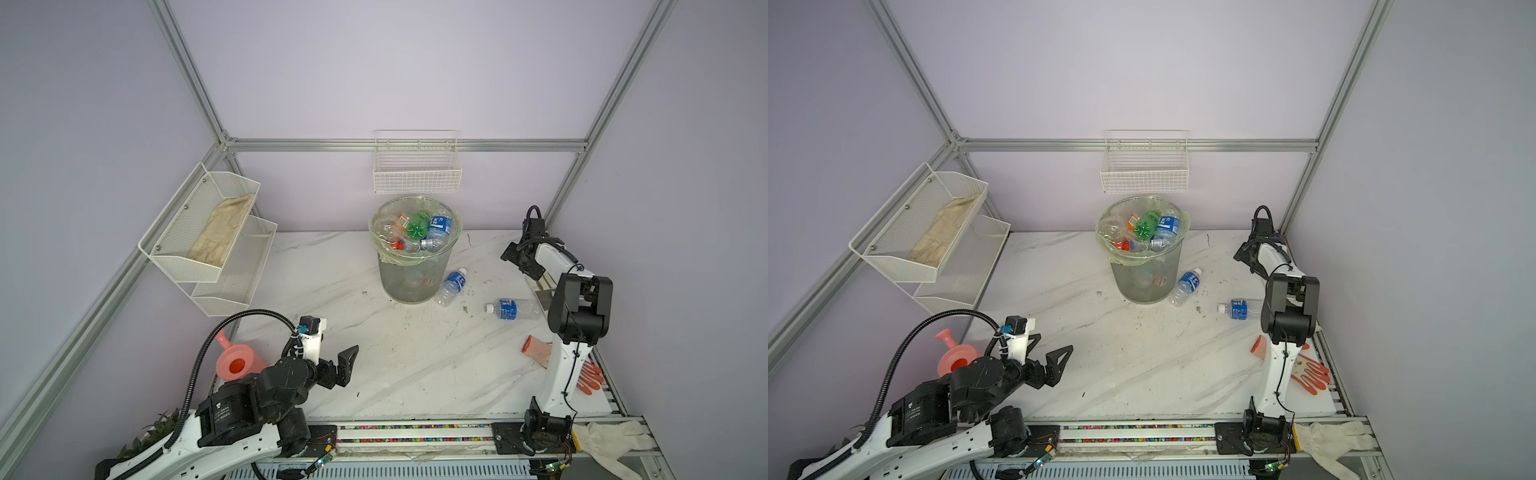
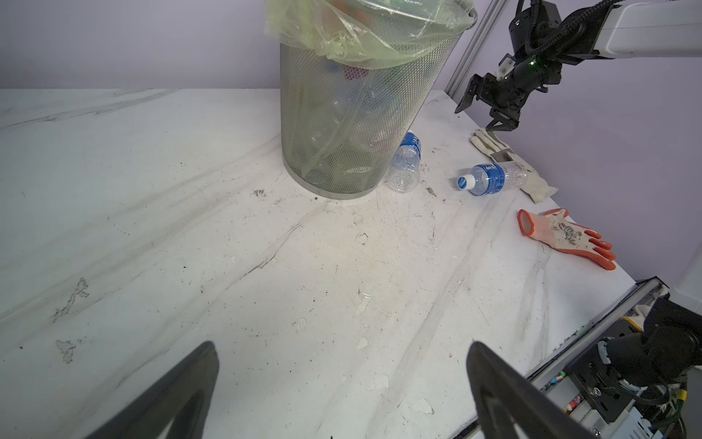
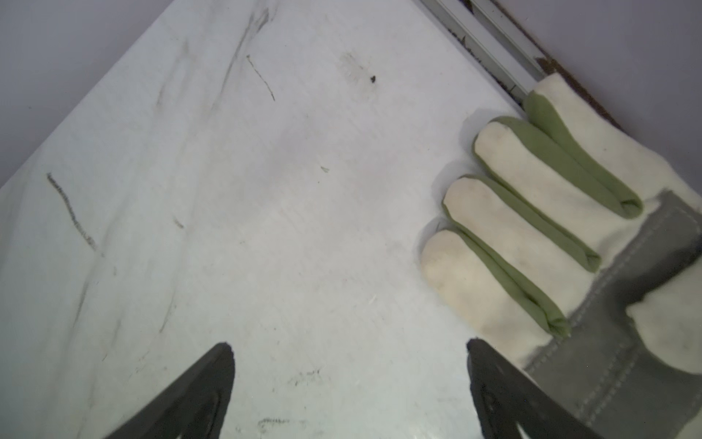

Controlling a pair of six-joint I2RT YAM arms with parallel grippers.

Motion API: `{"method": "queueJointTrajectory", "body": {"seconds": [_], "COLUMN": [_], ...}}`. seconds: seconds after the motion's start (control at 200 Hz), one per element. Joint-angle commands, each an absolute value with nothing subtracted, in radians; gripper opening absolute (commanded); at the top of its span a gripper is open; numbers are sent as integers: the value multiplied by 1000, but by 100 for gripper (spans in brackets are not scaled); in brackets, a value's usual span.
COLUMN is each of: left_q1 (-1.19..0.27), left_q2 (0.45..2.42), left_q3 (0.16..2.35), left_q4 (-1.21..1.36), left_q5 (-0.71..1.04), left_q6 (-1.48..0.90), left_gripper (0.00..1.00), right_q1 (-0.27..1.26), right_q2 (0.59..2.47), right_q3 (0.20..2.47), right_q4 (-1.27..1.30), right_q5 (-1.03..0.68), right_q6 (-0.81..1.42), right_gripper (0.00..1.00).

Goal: Throw the plastic bottles in the bin
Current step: 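Lower the right gripper over the blue-label bottle lying on the table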

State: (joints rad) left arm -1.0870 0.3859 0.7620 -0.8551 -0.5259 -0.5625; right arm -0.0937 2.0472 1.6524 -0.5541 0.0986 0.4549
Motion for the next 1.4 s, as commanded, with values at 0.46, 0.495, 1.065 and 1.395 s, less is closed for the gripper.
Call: {"method": "queueJointTrajectory", "body": {"seconds": [0.46, 0.495, 1.065, 1.395], "left_q1": [-1092, -1092, -1092, -1093], "left_q2": [443, 429, 384, 374], "left_q3": [741, 733, 708, 708], "left_q4": [-746, -746, -756, -771], "left_q5": [-445, -445, -441, -438], "left_q6": [-585, -595, -629, -638], "left_gripper": [100, 100, 100, 100], "right_q1": [-72, -73, -33, -32], "right_q2": [1715, 1684, 1625, 1667], "right_q3": [1352, 1322, 1259, 1155], "right_q4": [-603, -588, -673, -562], "right_q5": [66, 71, 91, -46], "right_q6": [553, 561, 687, 793], "right_gripper": [97, 97, 97, 97]}}
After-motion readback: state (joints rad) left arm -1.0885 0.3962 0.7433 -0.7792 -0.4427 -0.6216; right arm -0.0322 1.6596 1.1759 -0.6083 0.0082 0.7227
